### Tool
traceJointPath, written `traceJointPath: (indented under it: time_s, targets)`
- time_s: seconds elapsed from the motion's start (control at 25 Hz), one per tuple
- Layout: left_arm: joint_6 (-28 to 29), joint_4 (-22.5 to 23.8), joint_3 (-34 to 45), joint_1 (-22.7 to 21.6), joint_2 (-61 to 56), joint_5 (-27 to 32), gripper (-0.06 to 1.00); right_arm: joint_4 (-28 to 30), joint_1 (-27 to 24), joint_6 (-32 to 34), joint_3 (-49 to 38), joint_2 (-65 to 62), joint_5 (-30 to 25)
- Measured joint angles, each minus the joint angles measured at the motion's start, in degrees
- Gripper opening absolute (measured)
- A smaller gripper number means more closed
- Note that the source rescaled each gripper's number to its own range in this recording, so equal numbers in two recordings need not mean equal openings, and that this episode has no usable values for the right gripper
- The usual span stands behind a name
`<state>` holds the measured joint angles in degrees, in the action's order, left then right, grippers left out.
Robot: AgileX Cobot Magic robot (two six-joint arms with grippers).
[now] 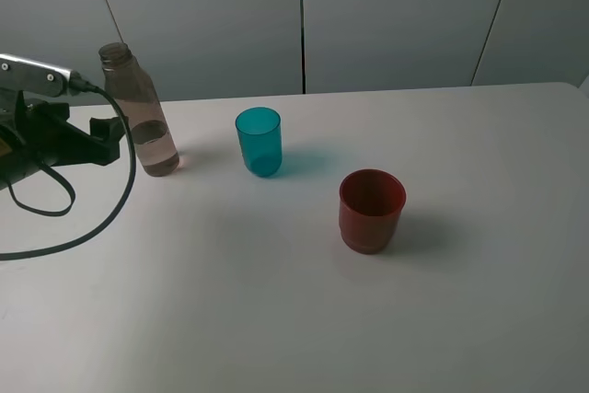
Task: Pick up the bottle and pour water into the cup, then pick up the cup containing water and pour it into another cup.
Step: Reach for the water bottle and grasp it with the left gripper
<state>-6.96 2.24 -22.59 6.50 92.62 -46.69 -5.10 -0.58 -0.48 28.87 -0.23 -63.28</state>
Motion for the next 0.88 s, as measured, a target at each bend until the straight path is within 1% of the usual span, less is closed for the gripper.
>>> traceJointPath:
  time_s: [0.12, 0.24, 0.52, 0.6, 0.72, 0.88]
  targets:
    - [0.27, -0.45, 0.0, 0.0, 1.85, -2.3, 1.0, 0.0, 0.0, 0.0, 0.0, 0.0, 0.0]
    - [0.28, -0.82, 0.0, 0.0, 4.98, -6.08, 1.0, 0.0, 0.0, 0.0, 0.0, 0.0, 0.0]
    - [0.76, -1.76, 0.0, 0.0, 12.88, -18.39, 1.0, 0.0, 0.0, 0.0, 0.0, 0.0, 0.0]
    - [1.01, -2.24, 0.0, 0.0, 14.48, -20.76, 1.0, 0.0, 0.0, 0.0, 0.0, 0.0, 0.0]
    - [1.35, -2.24, -0.55, 0.0, 16.74, -22.05, 1.0, 0.0, 0.0, 0.0, 0.0, 0.0, 0.0]
    - [1.46, -1.25, -3.72, 0.0, 19.6, -22.43, 1.0, 0.0, 0.0, 0.0, 0.0, 0.0, 0.0]
